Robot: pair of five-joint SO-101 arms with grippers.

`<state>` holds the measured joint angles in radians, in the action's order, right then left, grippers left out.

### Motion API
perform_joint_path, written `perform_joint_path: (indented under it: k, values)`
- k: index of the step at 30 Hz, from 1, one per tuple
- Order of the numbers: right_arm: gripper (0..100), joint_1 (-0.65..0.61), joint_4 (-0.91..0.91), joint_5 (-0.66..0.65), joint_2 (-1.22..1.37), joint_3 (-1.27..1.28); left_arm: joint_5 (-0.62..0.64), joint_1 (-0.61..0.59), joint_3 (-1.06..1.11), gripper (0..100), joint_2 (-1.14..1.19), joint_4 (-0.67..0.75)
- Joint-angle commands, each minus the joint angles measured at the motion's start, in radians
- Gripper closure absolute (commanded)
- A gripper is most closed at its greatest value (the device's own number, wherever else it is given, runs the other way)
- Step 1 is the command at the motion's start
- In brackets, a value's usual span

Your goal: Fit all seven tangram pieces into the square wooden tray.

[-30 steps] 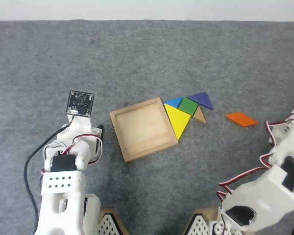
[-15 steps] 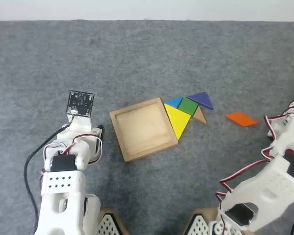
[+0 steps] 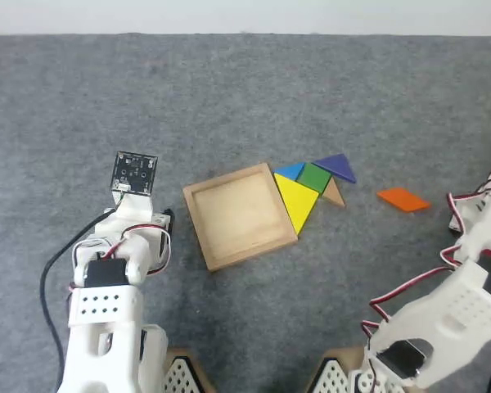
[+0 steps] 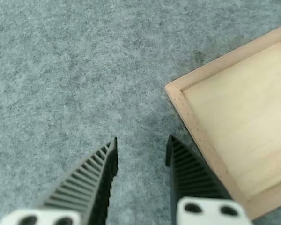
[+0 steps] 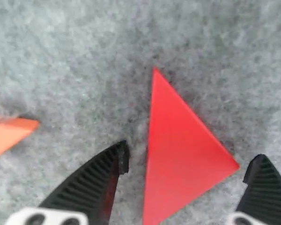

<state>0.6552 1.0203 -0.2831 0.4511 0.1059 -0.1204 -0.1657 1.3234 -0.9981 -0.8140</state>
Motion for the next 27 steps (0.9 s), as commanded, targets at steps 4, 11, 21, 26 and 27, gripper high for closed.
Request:
perform_joint_path:
  k: [4,11,21,26,27]
  values:
    - [61.5,0.031,0.004,-0.018,0.005,-0.003,-0.008,0.005,-0.007,83,0.008,0.025]
    - [61.5,0.031,0.002,-0.02,0.067,-0.003,-0.008,0.003,-0.007,83,0.008,0.025]
    - [78.1,0.031,0.002,-0.012,0.077,-0.002,-0.008,0.003,-0.007,83,0.008,0.025]
    - [82.7,0.033,0.002,-0.012,0.077,-0.002,-0.008,0.003,-0.007,83,0.008,0.025]
    - [82.7,0.033,0.002,-0.012,0.077,-0.002,-0.008,0.003,-0.007,83,0.008,0.025]
